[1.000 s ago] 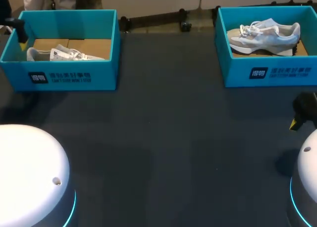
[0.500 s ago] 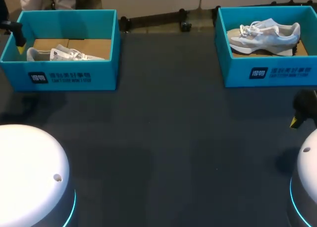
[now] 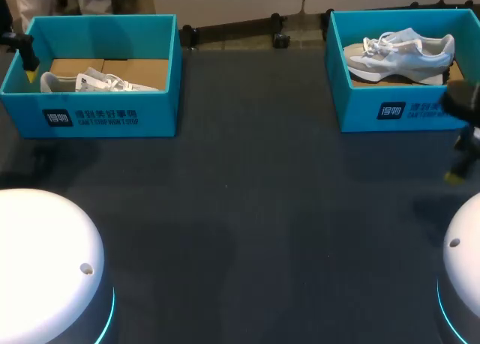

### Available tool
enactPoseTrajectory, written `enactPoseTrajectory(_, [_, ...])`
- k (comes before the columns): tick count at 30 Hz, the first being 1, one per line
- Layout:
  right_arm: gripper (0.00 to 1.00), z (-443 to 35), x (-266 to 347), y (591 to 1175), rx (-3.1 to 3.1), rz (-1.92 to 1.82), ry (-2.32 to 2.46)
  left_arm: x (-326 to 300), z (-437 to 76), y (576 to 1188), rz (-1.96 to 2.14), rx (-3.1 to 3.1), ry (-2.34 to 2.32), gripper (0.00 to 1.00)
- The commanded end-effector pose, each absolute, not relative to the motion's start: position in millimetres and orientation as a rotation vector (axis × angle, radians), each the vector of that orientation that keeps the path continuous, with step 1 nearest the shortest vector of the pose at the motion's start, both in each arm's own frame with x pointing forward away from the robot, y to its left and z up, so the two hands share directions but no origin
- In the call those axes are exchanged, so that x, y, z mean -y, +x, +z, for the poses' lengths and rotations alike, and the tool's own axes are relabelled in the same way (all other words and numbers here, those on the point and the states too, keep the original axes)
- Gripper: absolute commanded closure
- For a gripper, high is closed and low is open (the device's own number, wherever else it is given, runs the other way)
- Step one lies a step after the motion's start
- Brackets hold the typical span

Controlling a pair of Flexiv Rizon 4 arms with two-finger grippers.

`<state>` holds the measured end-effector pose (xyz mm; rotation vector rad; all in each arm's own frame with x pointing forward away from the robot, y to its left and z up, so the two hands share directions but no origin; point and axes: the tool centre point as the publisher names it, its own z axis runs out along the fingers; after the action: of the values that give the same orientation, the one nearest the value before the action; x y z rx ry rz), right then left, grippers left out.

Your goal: Take the shoe out of the shoebox, open the shoe tongue, remove and reinsert the insole, then place the shoe into the shoebox

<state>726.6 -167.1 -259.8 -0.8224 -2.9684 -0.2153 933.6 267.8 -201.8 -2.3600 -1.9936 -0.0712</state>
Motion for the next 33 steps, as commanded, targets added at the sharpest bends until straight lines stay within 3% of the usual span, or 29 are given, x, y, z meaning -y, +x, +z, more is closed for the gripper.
enactPoseTrajectory(1, [0.00,-258,182,779,2.837,-0.104,-1.026,-268,-202,933,-0.075,1.992,-2.361,0.00])
enactPoseTrajectory(11, [0.00,-231,192,824,2.874,-0.160,-1.323,-268,-202,933,-0.075,1.992,-2.361,0.00])
enactPoseTrajectory(27, [0.00,-231,192,824,2.874,-0.160,-1.323,-268,-202,933,-0.075,1.992,-2.361,0.00])
enactPoseTrajectory(33, [0.00,-234,203,866,2.761,0.094,-1.555,-268,-202,933,-0.075,1.992,-2.361,0.00])
